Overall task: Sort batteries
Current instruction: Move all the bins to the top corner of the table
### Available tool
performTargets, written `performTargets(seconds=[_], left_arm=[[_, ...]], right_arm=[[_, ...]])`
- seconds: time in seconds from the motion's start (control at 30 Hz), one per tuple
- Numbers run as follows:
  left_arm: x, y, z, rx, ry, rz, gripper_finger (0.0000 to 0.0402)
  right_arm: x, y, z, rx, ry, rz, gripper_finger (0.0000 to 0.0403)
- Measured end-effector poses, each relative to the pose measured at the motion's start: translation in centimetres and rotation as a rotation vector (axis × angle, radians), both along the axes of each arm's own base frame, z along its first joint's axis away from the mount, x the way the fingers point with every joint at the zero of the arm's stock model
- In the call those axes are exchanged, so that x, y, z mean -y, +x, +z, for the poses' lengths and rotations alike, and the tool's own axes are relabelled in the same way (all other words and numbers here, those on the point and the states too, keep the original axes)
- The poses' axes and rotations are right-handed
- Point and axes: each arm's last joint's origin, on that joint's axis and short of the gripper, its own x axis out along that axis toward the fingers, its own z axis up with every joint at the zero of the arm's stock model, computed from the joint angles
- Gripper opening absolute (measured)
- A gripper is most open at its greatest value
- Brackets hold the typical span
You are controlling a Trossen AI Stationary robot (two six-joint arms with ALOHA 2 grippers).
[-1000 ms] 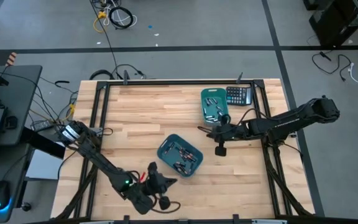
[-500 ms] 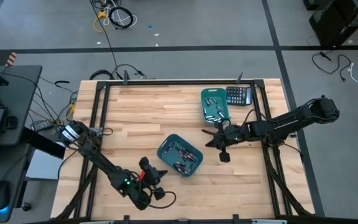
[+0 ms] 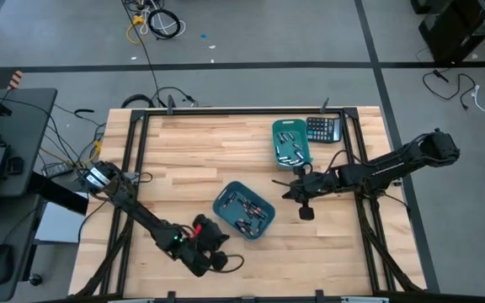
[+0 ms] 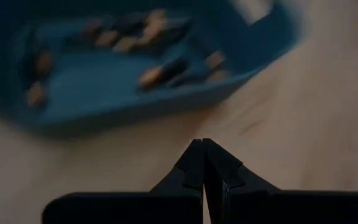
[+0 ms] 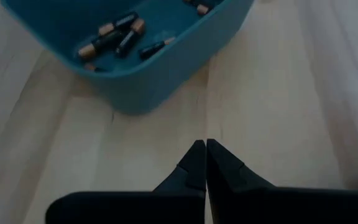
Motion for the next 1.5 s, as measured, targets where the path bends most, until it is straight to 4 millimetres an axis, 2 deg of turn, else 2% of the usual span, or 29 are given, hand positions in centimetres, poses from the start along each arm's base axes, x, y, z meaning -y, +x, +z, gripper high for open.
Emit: performTargets(seconds=[0.1,0.2,0.4,0.7,0.9,1.0,1.2,1.37,1.5], left_arm=[[-0.5,-0.8,-0.8,-0.100,-0.052,0.058,0.0000],[-1.1,-1.4,-1.1,-0.143,-0.014,0.114,0.0000],[-2.9,-1.1,-1.2,-0.130,0.111,0.206,0.0000],[-6.7,-0.6,-1.4,-0.215,0.277,0.337,0.0000],[-8.8,-0.7,-1.5,-0.319,0.320,0.389,0.0000],[-8.7,-0.7,-1.4,-0.367,0.302,0.376,0.0000],[-6.9,-0.5,0.3,-0.421,0.261,0.306,0.0000],[-5.1,-0.2,2.4,-0.420,0.246,0.260,0.0000],[-3.3,0.2,4.4,-0.379,0.222,0.215,0.0000]], right_arm=[[-0.2,-0.1,-0.1,-0.011,-0.001,0.010,0.0000],[-0.3,-0.1,0.0,-0.004,-0.009,0.023,0.0000],[-0.3,0.0,0.0,0.007,-0.010,0.026,0.0000],[-0.3,0.0,0.0,0.008,-0.023,0.038,0.0000],[-0.3,0.0,0.0,0.007,-0.025,0.033,0.0000],[-0.2,0.0,0.0,0.002,-0.035,0.022,0.0000],[-0.4,-0.1,-0.1,-0.004,-0.039,0.032,0.0000],[-1.3,-0.8,-0.6,-0.081,-0.060,0.094,0.0000],[-2.8,-1.4,-0.8,-0.116,-0.014,0.216,0.0000]])
